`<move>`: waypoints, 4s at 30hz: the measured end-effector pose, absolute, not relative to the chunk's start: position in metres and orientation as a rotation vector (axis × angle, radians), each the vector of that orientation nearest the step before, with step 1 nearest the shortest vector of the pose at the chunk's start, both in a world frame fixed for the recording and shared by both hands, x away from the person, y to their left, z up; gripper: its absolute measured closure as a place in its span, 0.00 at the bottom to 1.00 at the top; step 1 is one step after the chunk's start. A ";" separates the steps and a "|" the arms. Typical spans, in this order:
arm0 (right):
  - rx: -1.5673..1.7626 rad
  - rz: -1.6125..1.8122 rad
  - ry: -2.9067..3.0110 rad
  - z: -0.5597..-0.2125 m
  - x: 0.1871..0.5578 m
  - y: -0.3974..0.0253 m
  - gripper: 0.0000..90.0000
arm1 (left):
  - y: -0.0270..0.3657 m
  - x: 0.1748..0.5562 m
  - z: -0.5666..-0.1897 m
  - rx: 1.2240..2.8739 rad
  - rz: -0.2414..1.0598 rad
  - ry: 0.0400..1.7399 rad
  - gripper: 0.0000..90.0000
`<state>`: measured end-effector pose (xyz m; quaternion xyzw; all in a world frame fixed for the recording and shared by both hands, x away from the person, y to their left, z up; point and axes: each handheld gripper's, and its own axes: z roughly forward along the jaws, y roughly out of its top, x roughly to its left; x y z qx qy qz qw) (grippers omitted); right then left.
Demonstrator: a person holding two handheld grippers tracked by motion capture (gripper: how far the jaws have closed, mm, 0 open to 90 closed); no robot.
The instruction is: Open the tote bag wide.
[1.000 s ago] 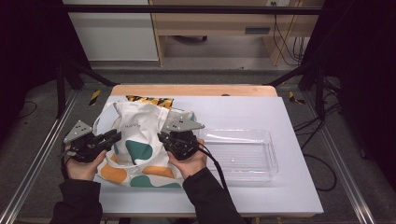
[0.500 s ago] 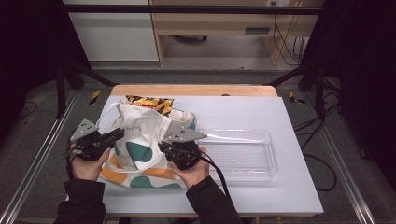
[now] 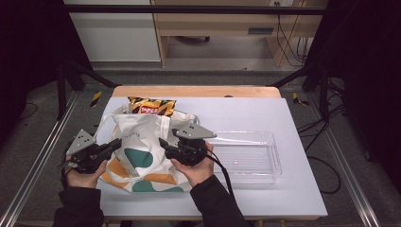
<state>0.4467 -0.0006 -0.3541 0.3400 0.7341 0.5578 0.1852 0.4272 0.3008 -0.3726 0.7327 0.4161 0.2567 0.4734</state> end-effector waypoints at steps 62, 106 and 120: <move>0.712 1.507 2.315 -0.375 0.433 0.025 0.93 | 0.309 0.427 -0.325 1.653 0.669 0.991 1.00; 0.794 1.640 2.314 -0.403 0.416 0.010 0.69 | 0.294 0.420 -0.406 1.951 0.574 1.088 1.00; 0.952 1.492 2.335 -0.417 0.430 0.023 0.98 | 0.297 0.411 -0.420 2.002 0.564 1.092 1.00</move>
